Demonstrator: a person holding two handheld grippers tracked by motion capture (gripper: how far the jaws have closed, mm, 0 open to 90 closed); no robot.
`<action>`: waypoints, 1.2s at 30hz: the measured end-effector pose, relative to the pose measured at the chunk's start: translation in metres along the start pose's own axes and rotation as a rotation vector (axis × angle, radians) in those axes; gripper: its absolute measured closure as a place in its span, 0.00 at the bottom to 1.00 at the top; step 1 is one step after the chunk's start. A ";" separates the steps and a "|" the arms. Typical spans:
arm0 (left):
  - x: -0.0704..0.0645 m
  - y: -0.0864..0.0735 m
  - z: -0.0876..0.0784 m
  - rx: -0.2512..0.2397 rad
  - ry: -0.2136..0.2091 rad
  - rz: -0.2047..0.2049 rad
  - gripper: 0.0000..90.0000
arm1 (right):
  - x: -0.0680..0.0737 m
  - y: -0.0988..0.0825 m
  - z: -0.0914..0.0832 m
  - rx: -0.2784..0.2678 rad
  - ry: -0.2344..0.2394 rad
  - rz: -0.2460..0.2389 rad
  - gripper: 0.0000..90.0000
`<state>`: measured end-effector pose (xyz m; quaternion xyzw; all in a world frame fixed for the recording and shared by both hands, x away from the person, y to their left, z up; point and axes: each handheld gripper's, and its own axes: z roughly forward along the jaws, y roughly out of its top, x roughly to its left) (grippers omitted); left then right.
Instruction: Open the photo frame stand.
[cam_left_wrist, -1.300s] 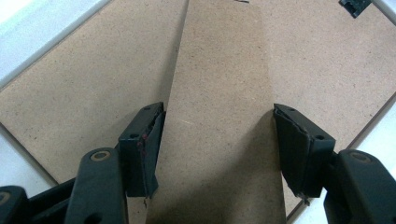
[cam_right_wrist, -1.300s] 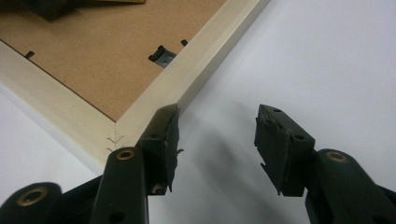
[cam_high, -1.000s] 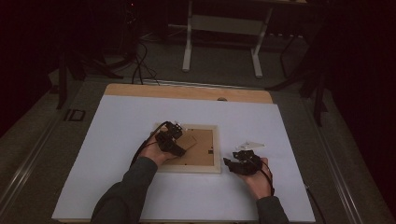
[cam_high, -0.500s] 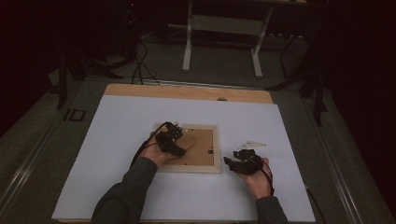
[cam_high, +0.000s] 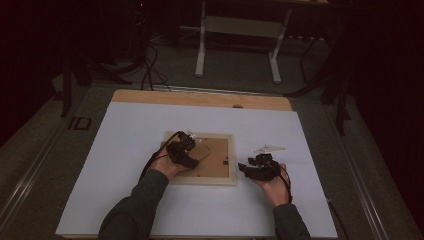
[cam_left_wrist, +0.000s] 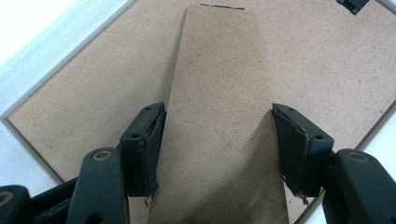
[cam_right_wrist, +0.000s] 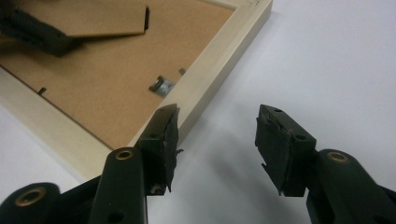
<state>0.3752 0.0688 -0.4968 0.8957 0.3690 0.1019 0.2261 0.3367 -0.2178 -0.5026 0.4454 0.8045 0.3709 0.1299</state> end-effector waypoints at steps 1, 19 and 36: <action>0.000 0.000 0.000 -0.004 0.000 0.001 0.45 | -0.001 0.002 0.000 -0.001 0.000 0.001 0.54; -0.007 -0.004 -0.004 -0.054 0.067 0.032 0.45 | -0.015 0.030 0.001 -0.027 0.013 0.041 0.54; -0.019 -0.008 -0.012 -0.110 0.152 0.086 0.45 | -0.013 0.048 0.018 0.002 0.029 0.056 0.58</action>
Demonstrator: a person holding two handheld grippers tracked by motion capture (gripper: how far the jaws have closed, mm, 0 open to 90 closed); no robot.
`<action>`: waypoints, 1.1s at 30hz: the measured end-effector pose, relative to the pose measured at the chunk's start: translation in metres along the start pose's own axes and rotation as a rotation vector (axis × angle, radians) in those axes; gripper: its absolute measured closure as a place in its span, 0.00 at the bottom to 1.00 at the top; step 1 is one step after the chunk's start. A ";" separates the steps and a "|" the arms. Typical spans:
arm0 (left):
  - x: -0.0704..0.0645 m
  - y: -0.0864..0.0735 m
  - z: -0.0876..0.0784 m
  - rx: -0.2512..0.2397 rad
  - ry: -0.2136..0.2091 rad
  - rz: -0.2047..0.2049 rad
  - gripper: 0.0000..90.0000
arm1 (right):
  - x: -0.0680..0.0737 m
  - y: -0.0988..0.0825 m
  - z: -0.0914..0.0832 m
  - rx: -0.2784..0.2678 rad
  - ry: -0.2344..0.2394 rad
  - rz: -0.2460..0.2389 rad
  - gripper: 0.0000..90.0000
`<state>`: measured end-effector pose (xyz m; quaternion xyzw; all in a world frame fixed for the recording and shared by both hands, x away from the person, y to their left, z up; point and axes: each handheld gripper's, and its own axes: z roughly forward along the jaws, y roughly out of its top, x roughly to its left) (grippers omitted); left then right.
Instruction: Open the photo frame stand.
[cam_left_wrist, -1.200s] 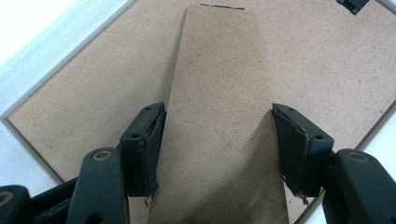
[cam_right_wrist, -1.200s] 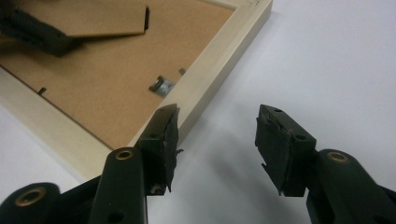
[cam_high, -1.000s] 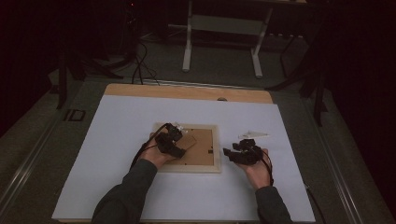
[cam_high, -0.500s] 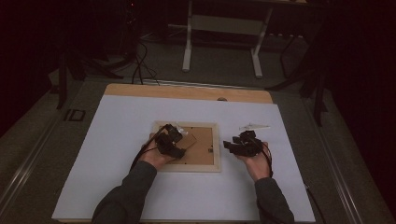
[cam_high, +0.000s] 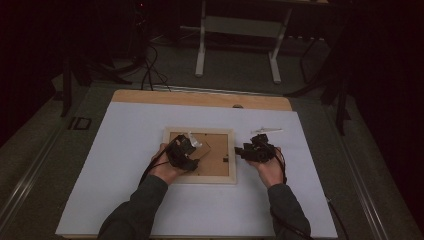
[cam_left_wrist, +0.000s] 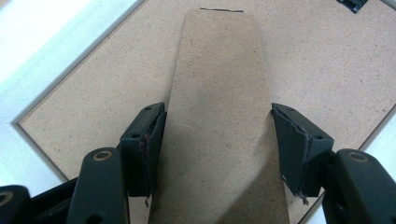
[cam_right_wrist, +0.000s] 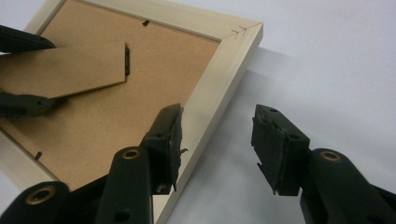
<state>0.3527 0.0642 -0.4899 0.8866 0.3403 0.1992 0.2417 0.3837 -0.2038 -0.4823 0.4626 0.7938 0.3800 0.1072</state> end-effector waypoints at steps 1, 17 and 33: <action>-0.001 0.000 -0.001 -0.008 0.005 0.003 0.45 | 0.000 0.001 0.001 -0.001 -0.001 0.000 0.59; -0.008 0.000 -0.006 -0.038 0.059 0.044 0.45 | -0.002 0.015 0.010 0.013 0.008 0.047 0.67; -0.012 -0.003 -0.010 -0.073 0.088 0.058 0.45 | -0.006 0.025 0.025 0.044 0.055 0.117 0.61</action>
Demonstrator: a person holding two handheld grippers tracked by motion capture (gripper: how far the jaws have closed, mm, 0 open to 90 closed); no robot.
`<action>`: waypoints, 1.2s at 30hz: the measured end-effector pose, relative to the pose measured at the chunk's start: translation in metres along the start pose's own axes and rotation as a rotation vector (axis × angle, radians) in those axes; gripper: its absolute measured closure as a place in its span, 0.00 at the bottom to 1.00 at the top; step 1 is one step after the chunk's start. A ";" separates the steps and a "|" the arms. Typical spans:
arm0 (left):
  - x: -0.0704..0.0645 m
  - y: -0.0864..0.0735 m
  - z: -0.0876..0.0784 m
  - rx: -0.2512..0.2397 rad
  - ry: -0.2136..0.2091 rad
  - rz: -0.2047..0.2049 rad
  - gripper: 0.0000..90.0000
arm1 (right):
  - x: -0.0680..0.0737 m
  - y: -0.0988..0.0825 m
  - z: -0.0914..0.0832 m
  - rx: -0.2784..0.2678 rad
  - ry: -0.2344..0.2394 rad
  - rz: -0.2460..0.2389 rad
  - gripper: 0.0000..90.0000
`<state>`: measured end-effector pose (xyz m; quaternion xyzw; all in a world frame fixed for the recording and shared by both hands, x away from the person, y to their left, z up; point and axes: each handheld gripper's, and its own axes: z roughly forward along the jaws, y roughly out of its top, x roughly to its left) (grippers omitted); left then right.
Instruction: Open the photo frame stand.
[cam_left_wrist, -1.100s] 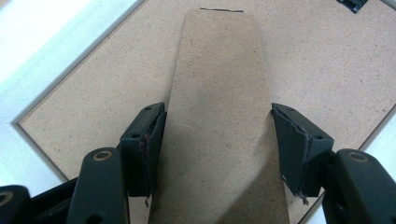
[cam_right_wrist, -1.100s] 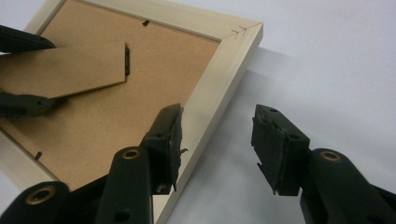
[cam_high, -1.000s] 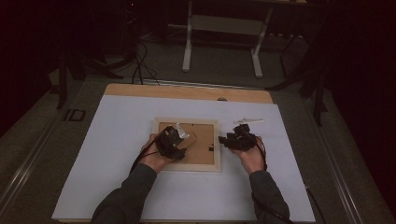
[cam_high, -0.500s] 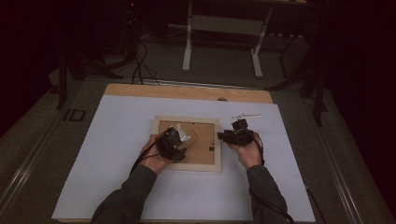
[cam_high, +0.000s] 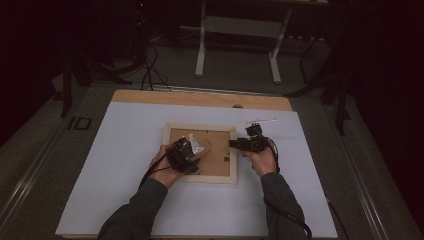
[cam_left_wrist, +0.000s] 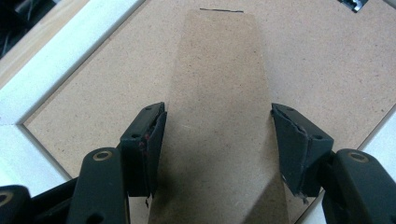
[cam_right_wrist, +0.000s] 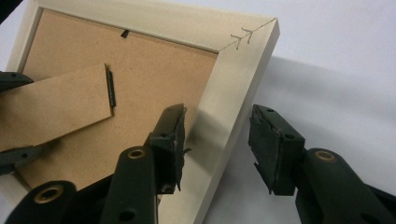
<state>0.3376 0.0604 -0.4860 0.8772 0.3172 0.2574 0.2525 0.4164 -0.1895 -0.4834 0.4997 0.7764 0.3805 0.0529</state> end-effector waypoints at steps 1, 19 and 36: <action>-0.001 0.000 0.000 -0.005 0.004 0.003 0.45 | -0.001 0.000 0.001 0.000 0.006 0.009 0.61; -0.004 -0.004 -0.001 -0.045 0.030 0.036 0.45 | -0.015 0.003 0.007 0.052 0.124 0.105 0.59; 0.001 -0.004 0.000 -0.036 -0.003 0.016 0.44 | -0.016 0.000 0.002 0.023 0.131 0.123 0.64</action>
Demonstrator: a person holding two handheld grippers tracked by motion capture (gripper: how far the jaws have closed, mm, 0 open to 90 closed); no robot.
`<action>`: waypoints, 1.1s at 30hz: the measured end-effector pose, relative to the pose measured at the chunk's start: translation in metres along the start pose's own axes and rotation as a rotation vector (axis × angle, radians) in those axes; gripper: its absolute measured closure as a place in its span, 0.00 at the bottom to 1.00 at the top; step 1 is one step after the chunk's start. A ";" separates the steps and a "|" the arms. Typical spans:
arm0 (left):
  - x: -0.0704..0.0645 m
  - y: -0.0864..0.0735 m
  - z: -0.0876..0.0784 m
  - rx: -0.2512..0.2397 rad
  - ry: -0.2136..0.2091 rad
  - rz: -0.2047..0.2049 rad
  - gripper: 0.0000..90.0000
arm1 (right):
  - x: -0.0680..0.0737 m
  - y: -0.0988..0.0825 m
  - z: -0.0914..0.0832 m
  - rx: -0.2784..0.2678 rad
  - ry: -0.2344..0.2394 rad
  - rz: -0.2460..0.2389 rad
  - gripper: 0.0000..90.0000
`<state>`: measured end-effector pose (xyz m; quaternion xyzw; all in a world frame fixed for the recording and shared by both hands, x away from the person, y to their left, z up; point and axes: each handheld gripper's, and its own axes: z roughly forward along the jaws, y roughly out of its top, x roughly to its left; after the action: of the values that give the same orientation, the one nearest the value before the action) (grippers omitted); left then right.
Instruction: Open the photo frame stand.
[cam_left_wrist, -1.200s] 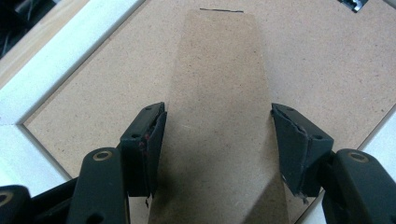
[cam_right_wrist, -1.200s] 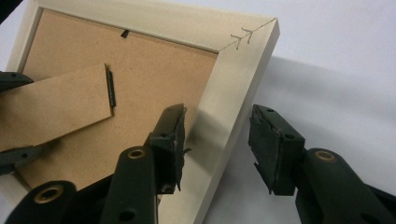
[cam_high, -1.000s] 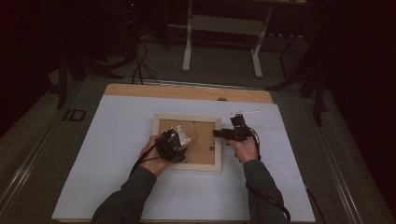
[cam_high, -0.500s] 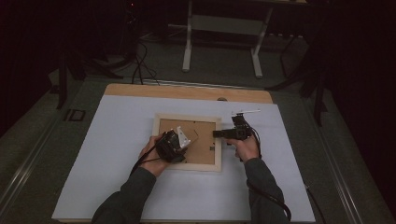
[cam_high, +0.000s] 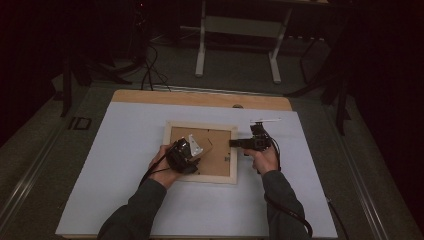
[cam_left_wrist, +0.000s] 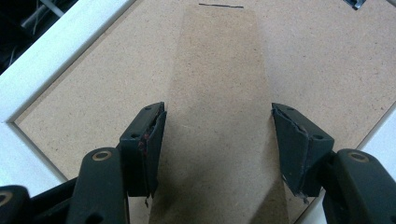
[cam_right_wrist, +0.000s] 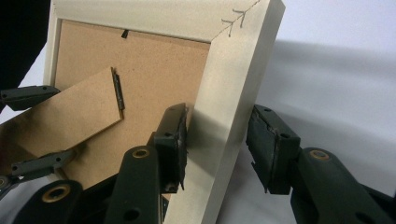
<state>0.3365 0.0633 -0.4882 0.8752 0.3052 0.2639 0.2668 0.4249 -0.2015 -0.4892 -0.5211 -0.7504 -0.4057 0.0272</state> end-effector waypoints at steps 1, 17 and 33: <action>0.000 0.000 0.000 0.000 0.000 0.000 0.44 | 0.000 0.000 0.000 -0.001 0.001 0.003 0.64; 0.030 -0.003 -0.003 0.022 -0.216 -0.163 0.38 | 0.001 -0.002 -0.002 -0.018 0.001 0.001 0.65; 0.036 0.000 -0.004 0.032 -0.314 -0.157 0.49 | 0.006 -0.002 -0.007 -0.042 -0.009 -0.028 0.65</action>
<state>0.3583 0.0890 -0.4749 0.8833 0.3314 0.0974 0.3168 0.4172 -0.2016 -0.4827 -0.5126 -0.7491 -0.4195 0.0073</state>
